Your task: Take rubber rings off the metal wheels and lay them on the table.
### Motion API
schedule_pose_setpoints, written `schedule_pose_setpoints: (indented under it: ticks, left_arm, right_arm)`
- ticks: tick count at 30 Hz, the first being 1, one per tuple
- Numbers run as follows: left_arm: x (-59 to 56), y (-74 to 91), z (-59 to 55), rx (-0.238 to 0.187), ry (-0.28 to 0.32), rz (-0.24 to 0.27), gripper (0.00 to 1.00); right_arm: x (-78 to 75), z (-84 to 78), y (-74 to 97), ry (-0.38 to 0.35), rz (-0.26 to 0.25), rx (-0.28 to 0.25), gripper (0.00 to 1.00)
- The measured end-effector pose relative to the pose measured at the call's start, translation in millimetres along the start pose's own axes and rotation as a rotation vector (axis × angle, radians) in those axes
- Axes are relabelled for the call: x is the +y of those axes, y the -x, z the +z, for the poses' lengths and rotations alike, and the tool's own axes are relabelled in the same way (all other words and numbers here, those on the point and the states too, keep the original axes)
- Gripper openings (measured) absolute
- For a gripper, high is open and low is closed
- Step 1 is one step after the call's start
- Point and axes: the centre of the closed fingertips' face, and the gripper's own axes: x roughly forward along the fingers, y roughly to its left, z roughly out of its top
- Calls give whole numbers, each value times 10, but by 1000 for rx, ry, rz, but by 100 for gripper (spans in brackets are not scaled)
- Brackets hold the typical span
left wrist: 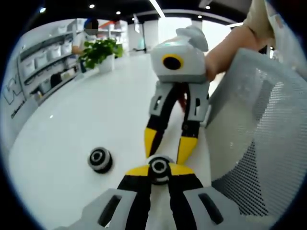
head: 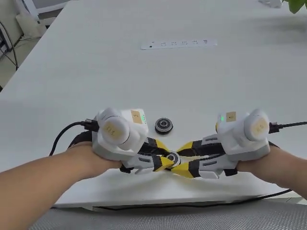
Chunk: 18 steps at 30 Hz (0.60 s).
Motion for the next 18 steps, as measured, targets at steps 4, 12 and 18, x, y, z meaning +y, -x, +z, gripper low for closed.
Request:
schedule_pose_setpoints:
  ticks: [4,12,18]
  left_arm:
    - [-1,-4,2,0,2,2,13]
    - [-1,-6,1,2,1,4,13]
    - [2,-6,-1,3,5,5,13]
  right_arm:
    - [1,-7,12,-6,-3,4,23]
    - [5,-29,46,-24,-10,11,20]
    - [0,-53,80,-41,-17,21,14]
